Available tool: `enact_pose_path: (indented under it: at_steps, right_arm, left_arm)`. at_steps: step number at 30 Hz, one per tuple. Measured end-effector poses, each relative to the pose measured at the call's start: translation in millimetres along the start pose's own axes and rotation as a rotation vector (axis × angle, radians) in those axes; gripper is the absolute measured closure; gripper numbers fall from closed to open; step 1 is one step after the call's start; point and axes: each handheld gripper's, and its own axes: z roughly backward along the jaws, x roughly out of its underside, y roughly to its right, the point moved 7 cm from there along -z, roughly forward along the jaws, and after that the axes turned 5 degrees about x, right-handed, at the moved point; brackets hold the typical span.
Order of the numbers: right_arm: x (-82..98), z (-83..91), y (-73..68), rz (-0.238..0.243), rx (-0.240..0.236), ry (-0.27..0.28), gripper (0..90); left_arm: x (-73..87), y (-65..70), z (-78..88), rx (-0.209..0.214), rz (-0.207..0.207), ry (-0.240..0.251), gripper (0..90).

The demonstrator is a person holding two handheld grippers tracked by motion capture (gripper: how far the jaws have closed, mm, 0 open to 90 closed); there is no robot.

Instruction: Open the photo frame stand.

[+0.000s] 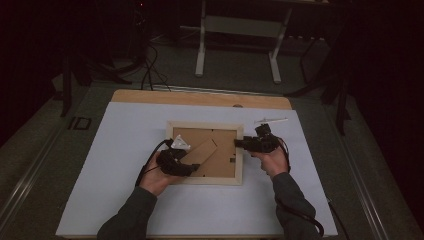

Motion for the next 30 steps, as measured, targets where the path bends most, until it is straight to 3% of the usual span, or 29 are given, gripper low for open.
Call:
enact_pose_path:
  at_steps: [11, 20, 30]
  right_arm:
    - [-4.0, 3.5, 1.2, 0.014, 0.037, 0.016, 57.3]
    - [-12.4, 11.9, 3.8, 0.008, 0.071, 0.058, 59.3]
    - [-17.1, 19.8, 5.9, 0.007, 0.102, 0.11, 60.9]
  left_arm:
    - [-6.5, -0.7, -2.6, -0.019, -0.017, -0.007, 47.7]
    - [-16.4, -2.7, -7.6, -0.068, -0.027, -0.008, 48.1]
    - [-25.4, -4.0, -11.5, -0.091, -0.038, -0.009, 49.6]
